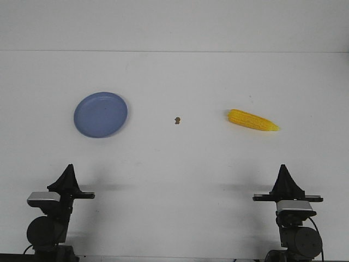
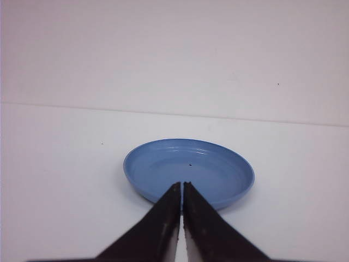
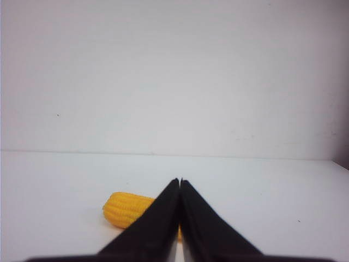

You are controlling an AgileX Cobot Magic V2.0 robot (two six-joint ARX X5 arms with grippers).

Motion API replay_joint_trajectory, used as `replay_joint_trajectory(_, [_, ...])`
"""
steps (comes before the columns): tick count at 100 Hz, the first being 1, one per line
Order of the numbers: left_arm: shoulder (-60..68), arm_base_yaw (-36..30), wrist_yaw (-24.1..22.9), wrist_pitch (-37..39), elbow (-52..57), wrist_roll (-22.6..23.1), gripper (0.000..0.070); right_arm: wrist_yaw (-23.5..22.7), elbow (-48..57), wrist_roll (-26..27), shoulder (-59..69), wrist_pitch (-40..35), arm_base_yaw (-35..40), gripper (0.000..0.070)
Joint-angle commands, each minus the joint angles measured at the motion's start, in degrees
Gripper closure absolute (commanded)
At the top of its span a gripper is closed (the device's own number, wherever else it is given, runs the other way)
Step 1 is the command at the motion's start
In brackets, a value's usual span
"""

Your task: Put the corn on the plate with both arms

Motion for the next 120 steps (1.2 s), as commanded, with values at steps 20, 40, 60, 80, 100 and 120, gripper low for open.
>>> replay_joint_trajectory(20, [-0.07,0.0,-0.09,0.57,-1.11,0.46,0.0688,0.0,-0.11,0.57,0.0,0.48,0.09,0.07])
replay_joint_trajectory(40, [-0.07,0.0,-0.09,0.57,-1.11,0.46,0.0688,0.0,-0.11,0.57,0.0,0.48,0.09,0.07])
replay_joint_trajectory(60, [-0.07,0.0,-0.07,0.76,-1.11,-0.22,0.0688,0.02,-0.11,-0.76,0.0,1.97,0.07,0.07])
replay_joint_trajectory(80, [-0.07,0.0,-0.07,1.16,-0.83,-0.17,0.0688,-0.02,-0.11,-0.94,0.0,3.17,0.04,0.07])
replay_joint_trajectory(100, [-0.07,0.0,-0.07,0.76,0.5,-0.24,0.0687,-0.07,-0.07,0.68,0.0,6.14,0.07,0.07])
replay_joint_trajectory(120, [0.79,0.0,-0.07,-4.87,6.01,-0.37,0.0688,0.02,4.55,5.95,0.04,-1.88,0.09,0.07])
